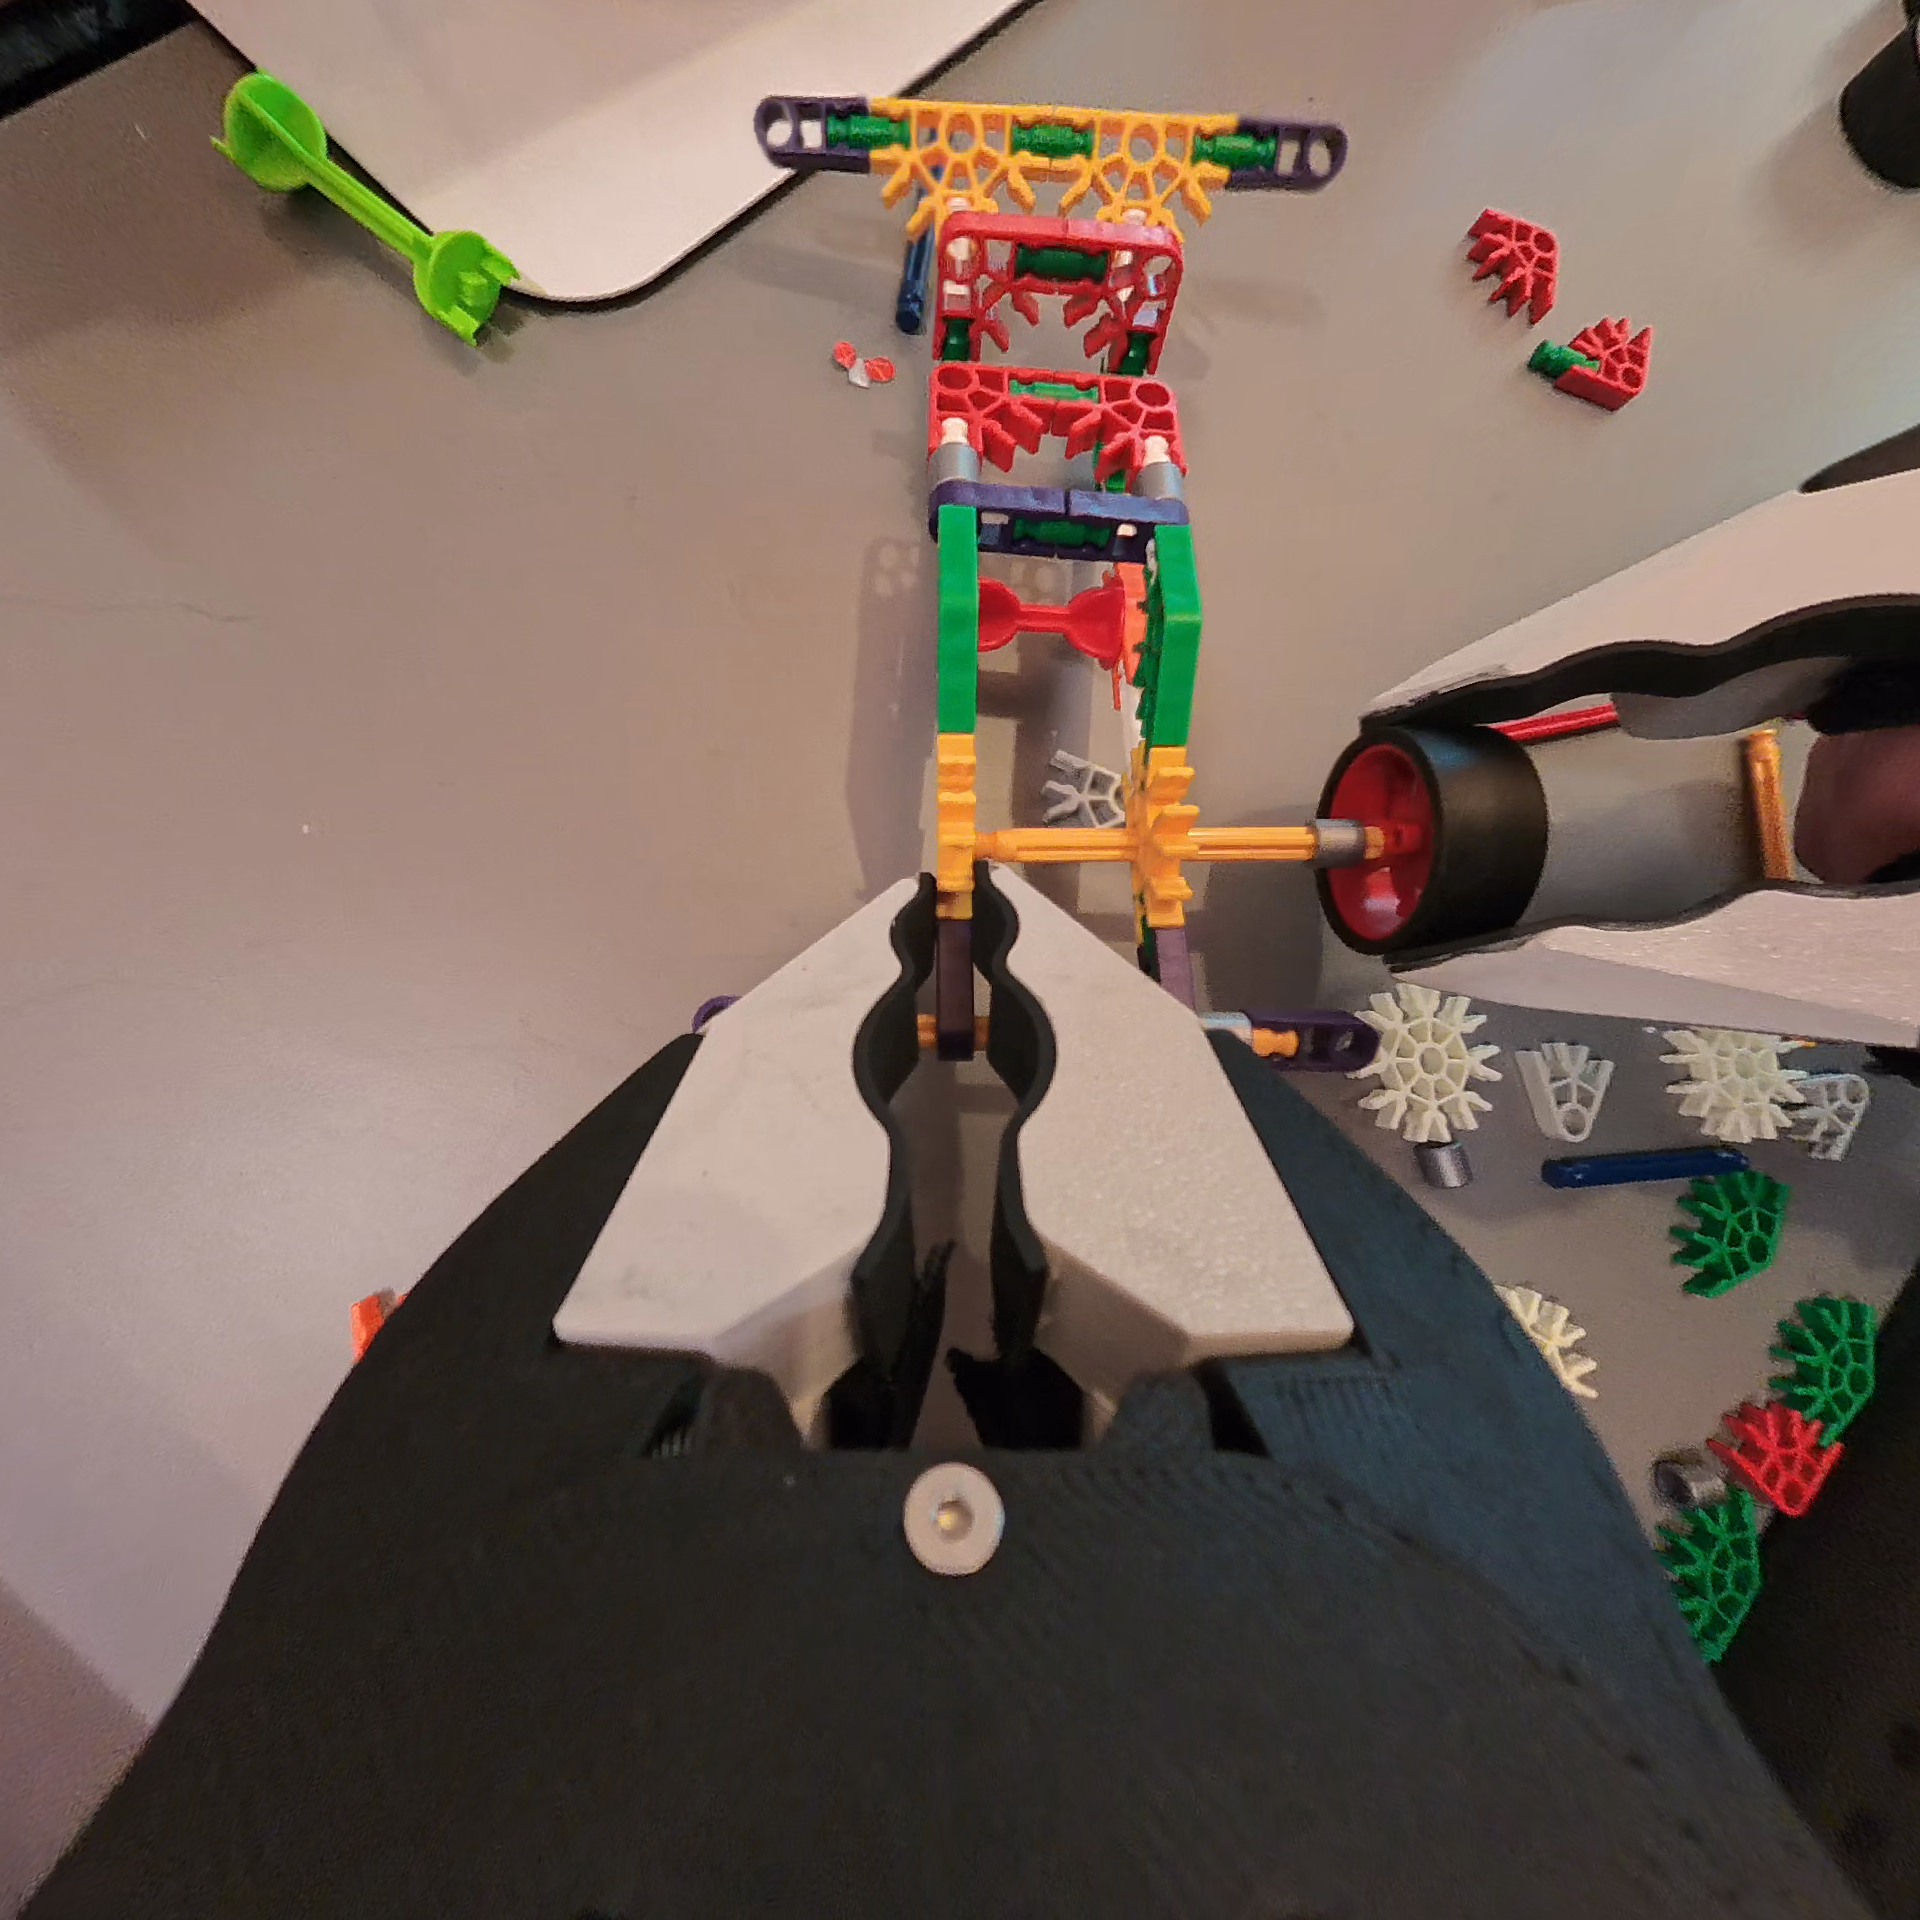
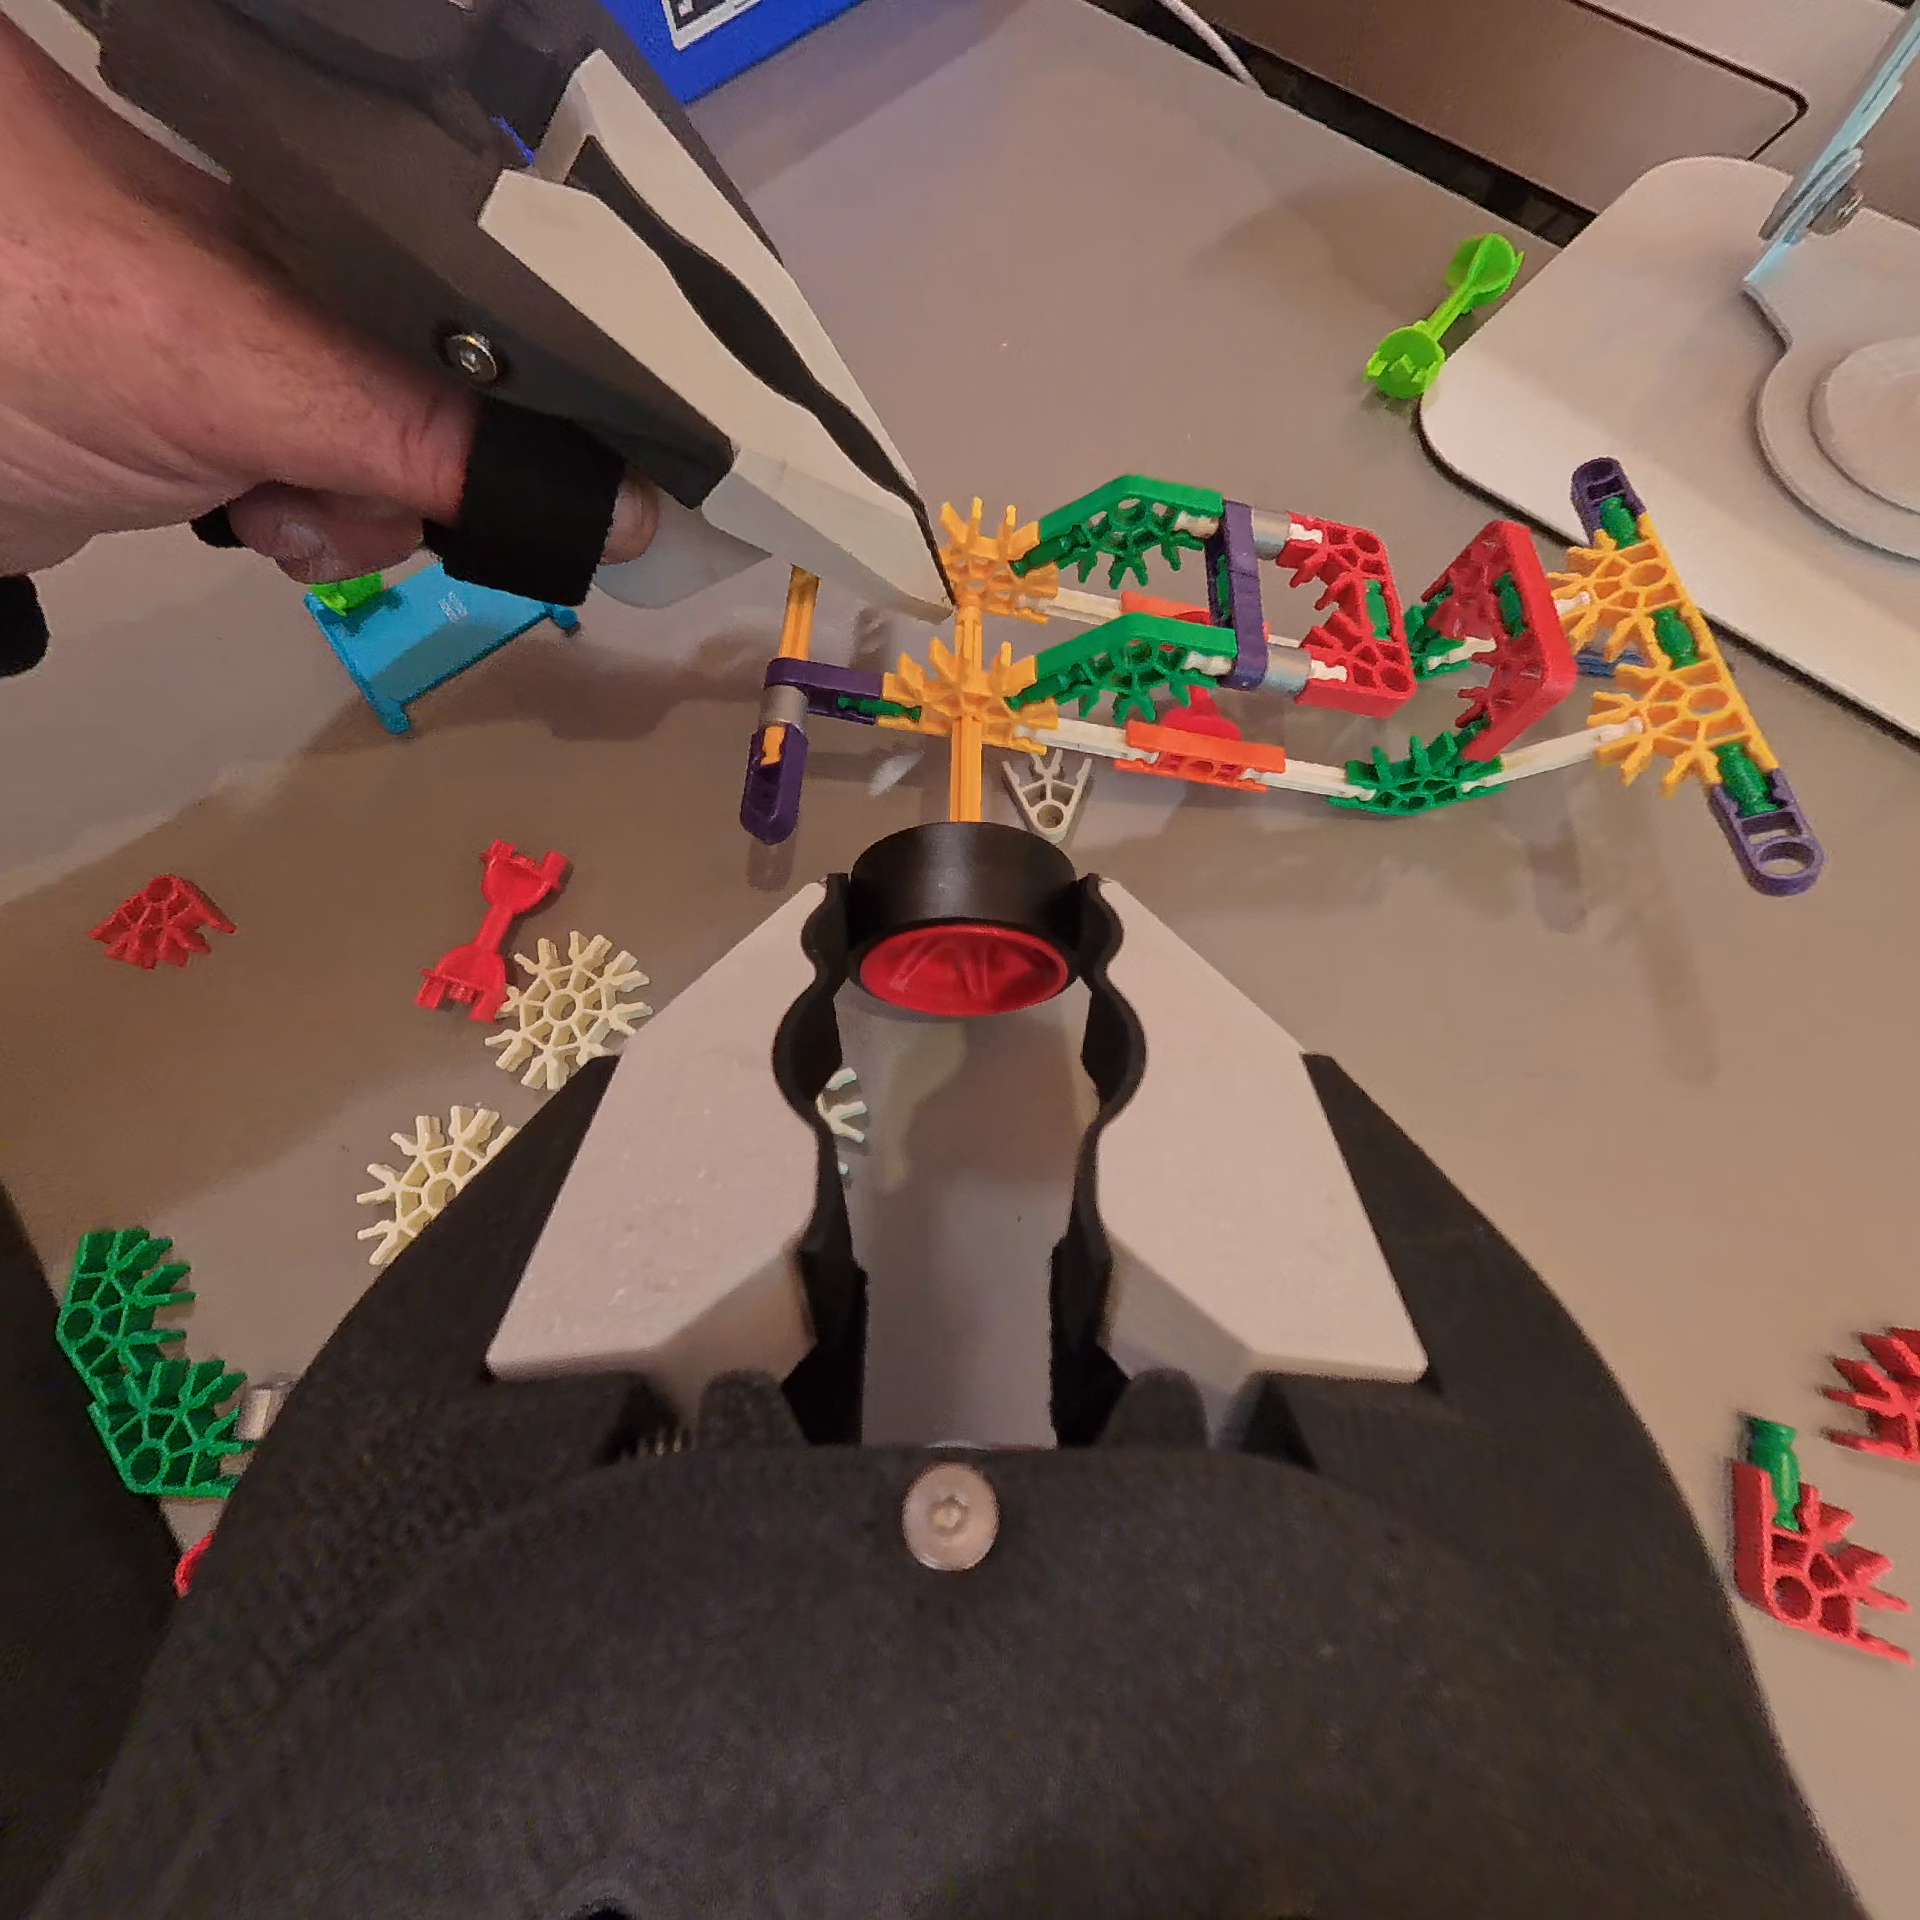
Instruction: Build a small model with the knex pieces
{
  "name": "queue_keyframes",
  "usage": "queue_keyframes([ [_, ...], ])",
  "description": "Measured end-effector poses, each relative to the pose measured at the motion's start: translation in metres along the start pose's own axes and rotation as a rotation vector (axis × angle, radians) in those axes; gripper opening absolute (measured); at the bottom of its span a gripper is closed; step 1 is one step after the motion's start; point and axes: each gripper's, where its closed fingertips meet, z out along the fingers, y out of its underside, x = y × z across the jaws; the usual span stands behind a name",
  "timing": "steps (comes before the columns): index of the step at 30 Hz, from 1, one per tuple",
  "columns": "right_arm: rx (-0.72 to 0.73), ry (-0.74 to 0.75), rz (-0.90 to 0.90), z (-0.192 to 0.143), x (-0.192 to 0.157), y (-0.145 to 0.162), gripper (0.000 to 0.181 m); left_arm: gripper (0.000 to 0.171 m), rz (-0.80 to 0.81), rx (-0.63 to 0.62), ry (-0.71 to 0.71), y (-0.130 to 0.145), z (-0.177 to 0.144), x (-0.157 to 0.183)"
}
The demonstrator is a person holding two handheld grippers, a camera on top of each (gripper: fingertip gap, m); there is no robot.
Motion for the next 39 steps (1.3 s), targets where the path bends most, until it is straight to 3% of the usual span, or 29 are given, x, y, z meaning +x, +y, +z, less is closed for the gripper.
queue_keyframes([
  [13, 0.128, 0.087, -0.107, -0.009, -0.002, -0.012, 0.041, 0.003, -0.181, 0.068, 0.089, 0.000, -0.003, 0.004],
  [20, 0.198, 0.055, -0.159, -0.014, -0.004, -0.017, 0.040, 0.003, -0.229, 0.084, 0.143, 0.003, -0.001, 0.009],
  [22, 0.208, 0.005, -0.096, -0.015, -0.003, -0.016, 0.040, 0.003, -0.246, 0.091, 0.162, 0.004, -0.001, 0.010],
  [27, 0.092, -0.076, 0.043, -0.006, -0.003, 0.003, 0.039, 0.004, -0.185, 0.085, 0.104, 0.009, 0.001, 0.010],
  [31, 0.019, -0.091, 0.043, -0.001, -0.003, 0.010, 0.040, 0.004, -0.117, 0.094, 0.041, 0.009, 0.001, 0.008],
  [36, -0.077, -0.160, 0.108, 0.006, -0.005, 0.026, 0.060, 0.003, 0.002, 0.101, -0.062, 0.005, -0.002, 0.010],
  [39, -0.080, -0.180, 0.128, 0.003, -0.005, 0.029, 0.057, 0.003, 0.036, 0.111, -0.113, 0.001, -0.006, 0.008],
])
